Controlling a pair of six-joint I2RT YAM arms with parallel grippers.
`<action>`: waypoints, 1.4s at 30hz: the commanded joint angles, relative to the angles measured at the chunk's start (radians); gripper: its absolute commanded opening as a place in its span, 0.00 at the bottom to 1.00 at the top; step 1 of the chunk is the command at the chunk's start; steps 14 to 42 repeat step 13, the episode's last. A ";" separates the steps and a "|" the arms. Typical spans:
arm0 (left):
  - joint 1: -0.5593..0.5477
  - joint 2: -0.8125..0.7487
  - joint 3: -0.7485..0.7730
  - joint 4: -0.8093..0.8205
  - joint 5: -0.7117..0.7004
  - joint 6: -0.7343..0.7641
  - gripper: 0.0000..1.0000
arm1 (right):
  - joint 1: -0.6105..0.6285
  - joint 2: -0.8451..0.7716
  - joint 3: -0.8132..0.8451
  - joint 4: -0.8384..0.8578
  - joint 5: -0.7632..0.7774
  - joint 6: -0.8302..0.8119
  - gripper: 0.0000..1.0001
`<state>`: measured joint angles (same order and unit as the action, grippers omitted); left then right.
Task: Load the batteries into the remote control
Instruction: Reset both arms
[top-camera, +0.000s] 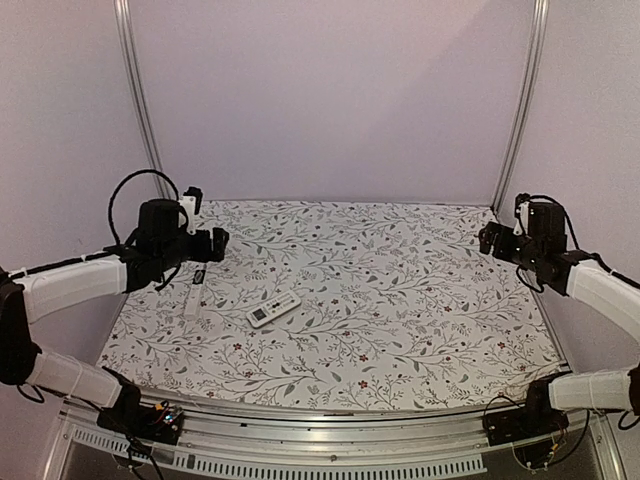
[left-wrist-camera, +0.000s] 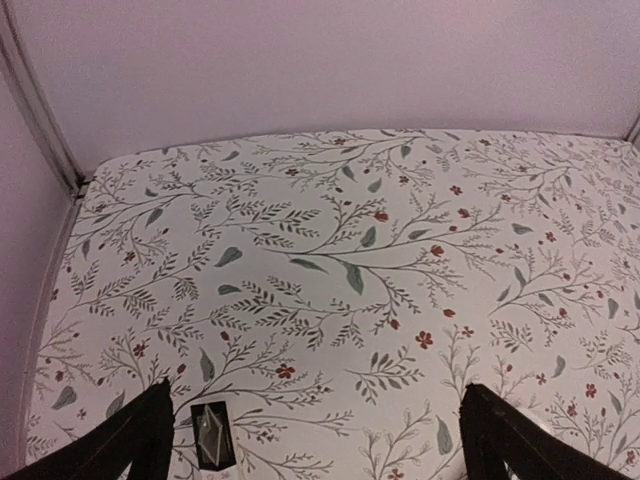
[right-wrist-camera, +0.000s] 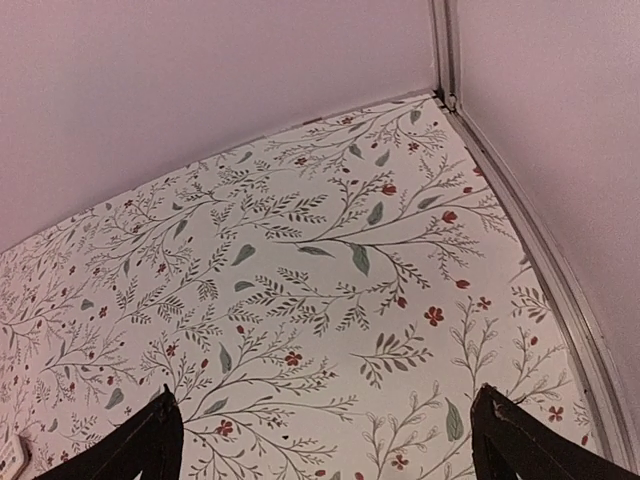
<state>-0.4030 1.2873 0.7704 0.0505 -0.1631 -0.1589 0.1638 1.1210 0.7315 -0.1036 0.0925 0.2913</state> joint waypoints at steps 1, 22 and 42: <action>0.078 -0.118 -0.193 0.276 -0.297 -0.118 1.00 | -0.187 -0.158 -0.162 0.121 -0.166 0.085 0.99; 0.202 -0.151 -0.365 0.402 -0.443 -0.149 1.00 | -0.247 -0.290 -0.374 0.251 -0.213 0.073 0.99; 0.202 -0.151 -0.365 0.402 -0.443 -0.149 1.00 | -0.247 -0.290 -0.374 0.251 -0.213 0.073 0.99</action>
